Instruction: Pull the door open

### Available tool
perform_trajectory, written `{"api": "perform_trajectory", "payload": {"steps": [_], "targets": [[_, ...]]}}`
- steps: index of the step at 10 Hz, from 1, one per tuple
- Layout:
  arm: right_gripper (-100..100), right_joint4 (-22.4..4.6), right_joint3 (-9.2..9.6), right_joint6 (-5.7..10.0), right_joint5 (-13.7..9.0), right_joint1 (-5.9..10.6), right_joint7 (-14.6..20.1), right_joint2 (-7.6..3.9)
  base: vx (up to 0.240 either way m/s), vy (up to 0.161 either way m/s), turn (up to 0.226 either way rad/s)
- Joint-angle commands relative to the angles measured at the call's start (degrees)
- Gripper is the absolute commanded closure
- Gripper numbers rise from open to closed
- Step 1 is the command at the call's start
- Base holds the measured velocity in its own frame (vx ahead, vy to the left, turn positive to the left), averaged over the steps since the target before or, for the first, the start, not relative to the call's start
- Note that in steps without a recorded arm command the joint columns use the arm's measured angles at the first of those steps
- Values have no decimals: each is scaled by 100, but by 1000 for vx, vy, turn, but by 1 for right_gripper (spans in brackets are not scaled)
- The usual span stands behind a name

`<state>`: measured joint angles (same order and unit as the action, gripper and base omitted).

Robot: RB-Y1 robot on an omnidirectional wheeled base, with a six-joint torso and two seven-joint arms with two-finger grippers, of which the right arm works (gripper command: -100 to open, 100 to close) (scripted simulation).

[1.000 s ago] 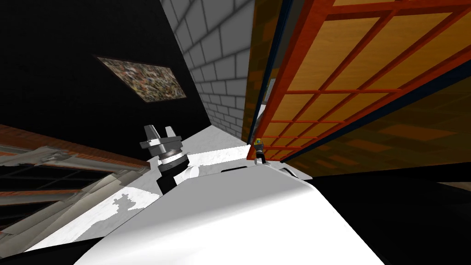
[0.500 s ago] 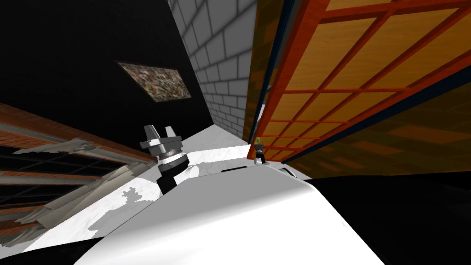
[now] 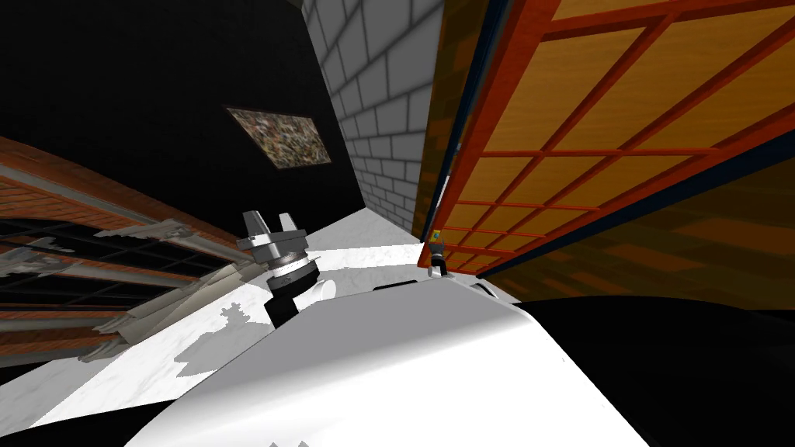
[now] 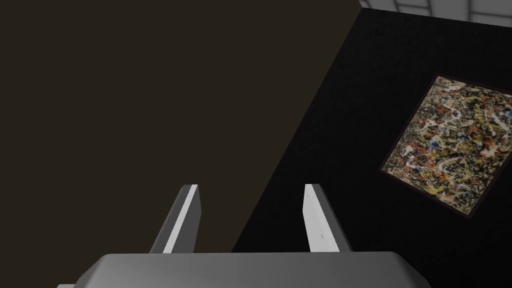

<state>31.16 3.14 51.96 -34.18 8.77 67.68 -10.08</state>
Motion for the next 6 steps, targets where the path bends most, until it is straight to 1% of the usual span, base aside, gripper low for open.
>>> {"api": "perform_trajectory", "payload": {"steps": [1,3,6], "targets": [[-100,-13,-40,-4,-39,11,286,36,-114,-44,135],[-100,-19,-80,-11,-78,20,583,72,-105,-41,100],[-100,-27,-125,-19,-122,30,889,112,-96,-14,81]]}}
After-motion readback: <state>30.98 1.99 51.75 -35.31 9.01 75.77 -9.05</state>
